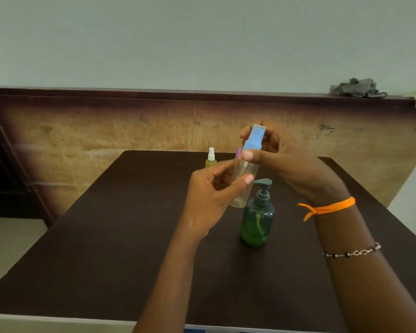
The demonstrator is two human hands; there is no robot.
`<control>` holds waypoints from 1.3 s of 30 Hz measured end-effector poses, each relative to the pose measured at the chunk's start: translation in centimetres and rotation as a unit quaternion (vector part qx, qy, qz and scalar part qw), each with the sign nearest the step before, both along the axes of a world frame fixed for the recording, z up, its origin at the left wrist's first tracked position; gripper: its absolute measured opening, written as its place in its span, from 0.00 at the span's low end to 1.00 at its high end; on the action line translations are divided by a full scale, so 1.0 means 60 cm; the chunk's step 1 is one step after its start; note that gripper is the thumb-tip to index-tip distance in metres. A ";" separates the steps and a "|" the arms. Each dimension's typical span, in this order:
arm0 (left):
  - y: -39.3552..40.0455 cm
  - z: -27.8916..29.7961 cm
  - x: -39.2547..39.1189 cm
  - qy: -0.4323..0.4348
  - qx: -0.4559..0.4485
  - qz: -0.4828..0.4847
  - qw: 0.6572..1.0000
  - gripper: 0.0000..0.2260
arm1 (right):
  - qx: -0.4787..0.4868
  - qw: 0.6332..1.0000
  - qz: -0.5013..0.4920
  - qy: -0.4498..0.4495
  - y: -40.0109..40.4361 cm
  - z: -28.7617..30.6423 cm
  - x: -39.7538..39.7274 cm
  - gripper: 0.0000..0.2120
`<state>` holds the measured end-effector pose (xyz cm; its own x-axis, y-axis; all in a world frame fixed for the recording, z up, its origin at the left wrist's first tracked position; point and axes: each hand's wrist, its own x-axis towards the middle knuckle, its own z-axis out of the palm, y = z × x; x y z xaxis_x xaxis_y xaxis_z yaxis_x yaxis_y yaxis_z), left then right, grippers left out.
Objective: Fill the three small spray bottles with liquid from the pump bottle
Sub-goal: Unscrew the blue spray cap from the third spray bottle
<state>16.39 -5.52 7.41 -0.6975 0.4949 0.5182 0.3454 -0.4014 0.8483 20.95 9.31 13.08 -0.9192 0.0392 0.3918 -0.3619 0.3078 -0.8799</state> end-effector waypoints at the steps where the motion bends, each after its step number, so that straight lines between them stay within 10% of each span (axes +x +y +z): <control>1: 0.002 -0.001 0.000 0.000 0.001 -0.001 1.000 0.11 | -0.021 1.000 -0.006 0.016 -0.007 -0.005 -0.001 0.18; 6: 0.003 -0.008 0.003 -0.057 0.010 -0.045 0.997 0.08 | -0.141 0.981 0.136 -0.001 0.000 -0.005 0.009 0.25; 19: 0.009 -0.015 -0.002 -0.102 0.023 -0.052 0.993 0.16 | -0.215 0.974 0.069 0.014 -0.001 -0.012 -0.010 0.34; 39: 0.009 -0.060 -0.014 -0.129 -0.029 -0.072 0.989 0.17 | -0.417 0.899 -0.106 0.081 0.067 -0.029 -0.001 0.03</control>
<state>15.57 -5.00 3.80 -0.7238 0.6214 0.3000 0.0570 -0.3794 0.9235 20.92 13.30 11.33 -0.7902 0.5487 0.2730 -0.5171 -0.3578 -0.7776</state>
